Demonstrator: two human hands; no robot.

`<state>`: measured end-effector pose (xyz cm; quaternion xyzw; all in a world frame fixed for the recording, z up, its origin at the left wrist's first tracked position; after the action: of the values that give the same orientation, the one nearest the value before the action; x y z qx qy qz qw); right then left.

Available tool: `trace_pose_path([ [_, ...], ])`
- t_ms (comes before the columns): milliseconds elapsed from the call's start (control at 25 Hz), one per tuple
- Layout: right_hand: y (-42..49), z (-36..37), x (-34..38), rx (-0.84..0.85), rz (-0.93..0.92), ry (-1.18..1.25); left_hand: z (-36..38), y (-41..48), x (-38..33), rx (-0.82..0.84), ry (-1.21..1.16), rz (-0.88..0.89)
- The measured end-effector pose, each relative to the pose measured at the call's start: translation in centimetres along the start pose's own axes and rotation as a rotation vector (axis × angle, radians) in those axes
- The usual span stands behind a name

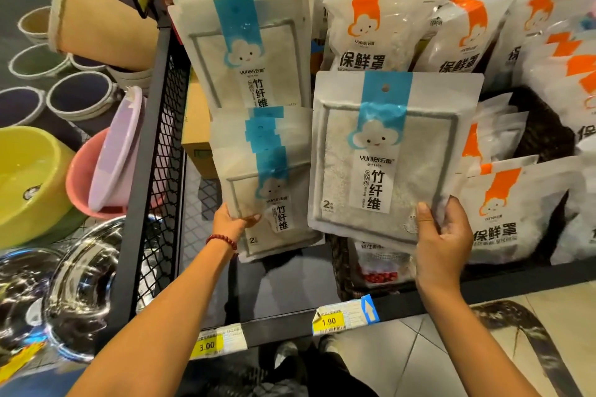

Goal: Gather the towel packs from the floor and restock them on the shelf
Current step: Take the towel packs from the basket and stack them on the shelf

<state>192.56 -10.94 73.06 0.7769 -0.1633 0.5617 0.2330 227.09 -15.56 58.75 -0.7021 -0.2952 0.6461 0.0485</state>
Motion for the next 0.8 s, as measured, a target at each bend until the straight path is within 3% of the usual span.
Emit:
trace_pose_path([
  [360,-0.4,-0.1,0.6,0.025,0.009,0.027,-0.5,-1.2,-2.3,-0.219,0.592,0.254],
  [520,-0.5,0.0,0.5,0.044,0.027,0.024,-0.9,-1.0,-2.1,-0.233,0.638,0.187],
  [680,-0.8,0.5,1.3,0.079,0.02,0.044,-1.7,-0.9,-1.0,-0.173,0.44,-0.022],
  [800,-1.4,1.6,2.1,0.149,0.019,0.063,-2.7,-2.0,-1.6,-0.147,0.429,-0.03],
])
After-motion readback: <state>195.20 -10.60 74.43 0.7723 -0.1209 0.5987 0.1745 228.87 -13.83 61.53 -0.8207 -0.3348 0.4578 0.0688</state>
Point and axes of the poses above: each hand's wrist, its own y-axis towards the middle knuckle, its own z-axis out of the palm, x = y × z, the point moved 6 cm from there along y, towards the middle knuckle, and after that the axes turned 1 degree about -x, right-handed, at the moved point
